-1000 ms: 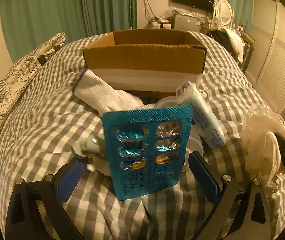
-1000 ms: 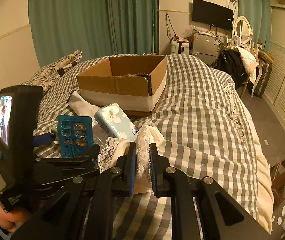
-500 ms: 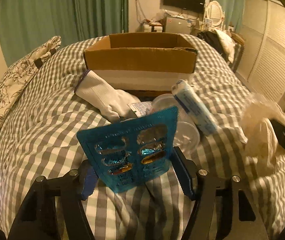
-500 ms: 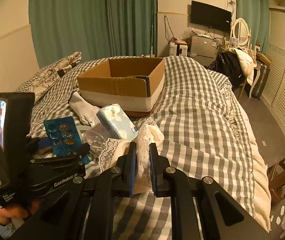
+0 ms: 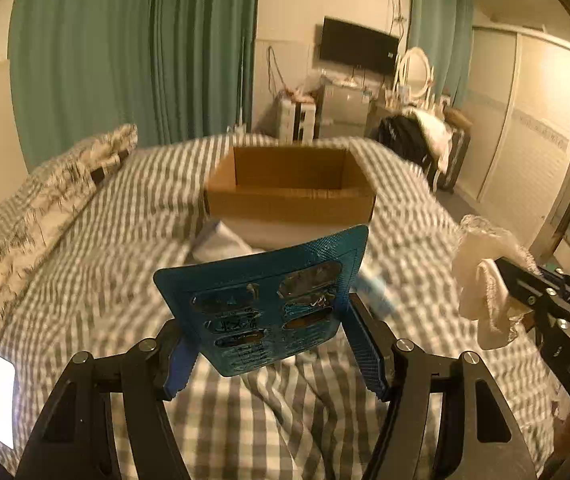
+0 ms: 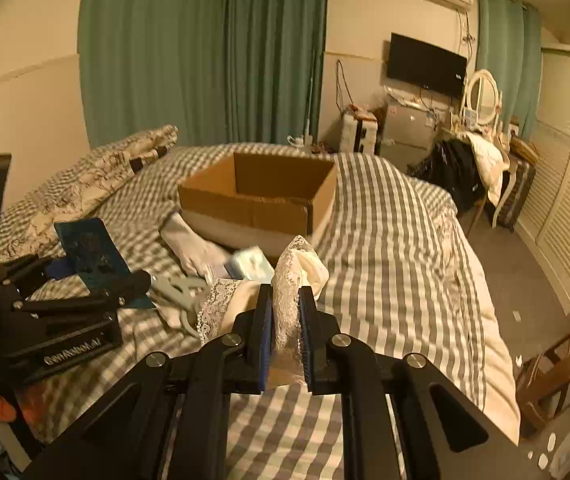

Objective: Organize objects
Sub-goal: 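Carry the blister pack with the left tool into the box while the right tool drops the lace cloth in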

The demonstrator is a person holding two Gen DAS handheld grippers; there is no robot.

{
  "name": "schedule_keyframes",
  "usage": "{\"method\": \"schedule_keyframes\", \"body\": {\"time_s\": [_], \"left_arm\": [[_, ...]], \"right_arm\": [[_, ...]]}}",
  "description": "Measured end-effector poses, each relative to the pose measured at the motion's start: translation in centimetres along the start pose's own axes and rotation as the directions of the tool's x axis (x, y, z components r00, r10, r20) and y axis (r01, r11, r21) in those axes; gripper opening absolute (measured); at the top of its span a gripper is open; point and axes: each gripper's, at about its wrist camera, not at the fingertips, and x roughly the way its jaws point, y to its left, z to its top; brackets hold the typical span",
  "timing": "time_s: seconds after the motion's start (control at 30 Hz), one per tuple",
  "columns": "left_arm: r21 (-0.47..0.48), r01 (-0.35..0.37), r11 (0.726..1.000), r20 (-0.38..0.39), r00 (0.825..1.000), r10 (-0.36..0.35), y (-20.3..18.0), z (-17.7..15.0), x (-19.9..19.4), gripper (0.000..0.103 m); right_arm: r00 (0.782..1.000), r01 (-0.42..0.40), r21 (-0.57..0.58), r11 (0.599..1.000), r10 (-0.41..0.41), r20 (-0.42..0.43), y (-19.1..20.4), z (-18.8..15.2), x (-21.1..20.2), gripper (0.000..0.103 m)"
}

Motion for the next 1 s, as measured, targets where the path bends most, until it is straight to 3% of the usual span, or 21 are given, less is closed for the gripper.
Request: {"method": "schedule_keyframes", "body": {"time_s": [0.27, 0.47, 0.73, 1.0], "left_arm": [[0.029, 0.034, 0.999, 0.079, 0.996, -0.036, 0.9, 6.0, -0.8, 0.069], [0.039, 0.026, 0.999, 0.122, 0.992, -0.03, 2.1, 11.5, 1.9, 0.069], [0.048, 0.004, 0.999, 0.106, 0.994, -0.009, 3.0, 17.8, 10.1, 0.069], [0.047, 0.041, 0.998, 0.016, 0.999, -0.042, 3.5, 19.9, 19.9, 0.069]], "right_arm": [[0.993, -0.028, -0.042, 0.999, 0.033, 0.111, 0.2, 6.2, -1.1, 0.012], [0.986, -0.069, -0.054, 0.996, 0.076, 0.148, -0.1, 11.7, 1.2, 0.012], [0.982, -0.109, -0.024, 0.994, 0.112, 0.155, -1.0, 18.2, 8.5, 0.012], [0.989, -0.121, 0.011, 0.993, 0.12, 0.086, -2.8, 21.4, 18.7, 0.012]]}}
